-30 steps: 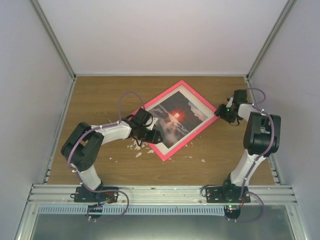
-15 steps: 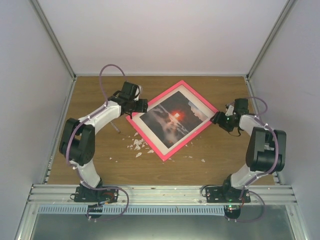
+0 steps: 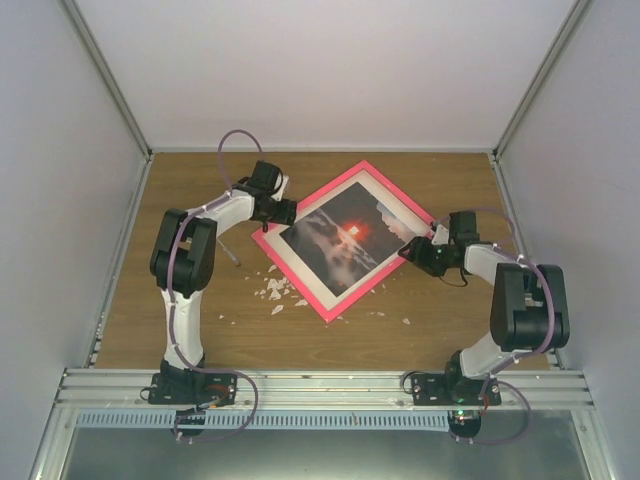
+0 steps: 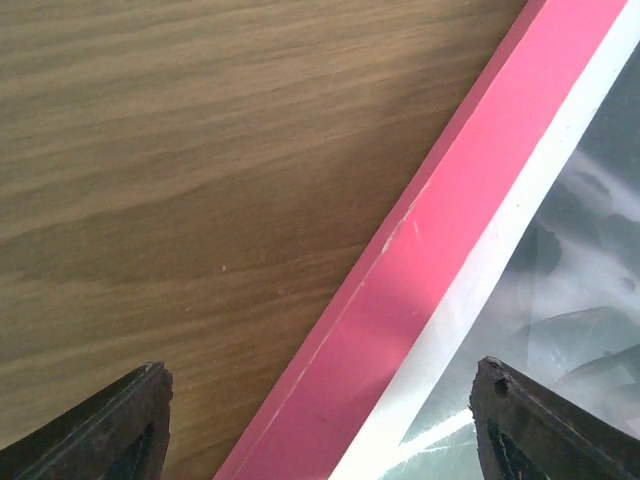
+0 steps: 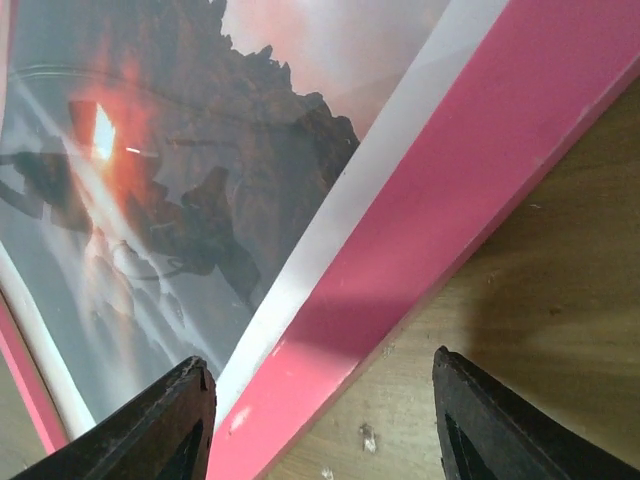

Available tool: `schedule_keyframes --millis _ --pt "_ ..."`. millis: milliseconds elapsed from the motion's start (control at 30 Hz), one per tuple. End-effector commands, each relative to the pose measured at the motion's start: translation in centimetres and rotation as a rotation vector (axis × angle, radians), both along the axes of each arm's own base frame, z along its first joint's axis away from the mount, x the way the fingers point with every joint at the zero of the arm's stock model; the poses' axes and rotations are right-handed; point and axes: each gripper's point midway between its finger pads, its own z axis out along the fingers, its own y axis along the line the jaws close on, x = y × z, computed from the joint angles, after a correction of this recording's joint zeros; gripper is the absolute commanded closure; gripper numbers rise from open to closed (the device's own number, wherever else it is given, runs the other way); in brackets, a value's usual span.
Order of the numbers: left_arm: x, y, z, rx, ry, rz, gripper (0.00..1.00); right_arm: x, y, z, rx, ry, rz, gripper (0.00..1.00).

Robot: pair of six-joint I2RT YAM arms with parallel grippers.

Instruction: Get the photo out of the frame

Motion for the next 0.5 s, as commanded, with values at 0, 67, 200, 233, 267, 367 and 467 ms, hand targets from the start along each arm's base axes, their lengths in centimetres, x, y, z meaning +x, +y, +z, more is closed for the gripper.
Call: schedule_keyframes --millis 0,67,200,233,267,367,467 --pt "0.4 -0.8 -0.3 -0.02 0.01 -0.038 0.2 1.2 0.5 -0.5 0.029 -0.014 -0.007 0.4" --pt "-0.3 -0.9 -1.2 -0.031 0.044 -0.039 0.23 1.7 0.4 -0.7 0.021 -0.012 -0.008 0.42" --pt "-1.7 -1.4 -2.6 -0.061 0.103 -0.037 0.36 2.6 -0.2 -1.2 -0.017 0.0 -0.016 0.5" --pt "-2.1 -1.3 -3.0 -0.059 0.117 -0.032 0.4 2.7 -0.4 -1.5 -0.032 0.011 -0.017 0.53" --pt "-2.4 -1.2 -3.3 -0.059 0.131 -0.024 0.44 2.8 -0.6 -1.8 -0.051 0.017 -0.013 0.55" --pt "-4.0 -1.1 -4.1 -0.072 0.18 -0.007 0.54 3.1 -1.5 -2.3 -0.114 0.038 -0.01 0.62" --pt "-6.3 -1.6 -4.2 -0.122 0.224 0.001 0.6 3.4 -2.5 -3.0 -0.181 0.067 -0.002 0.66"
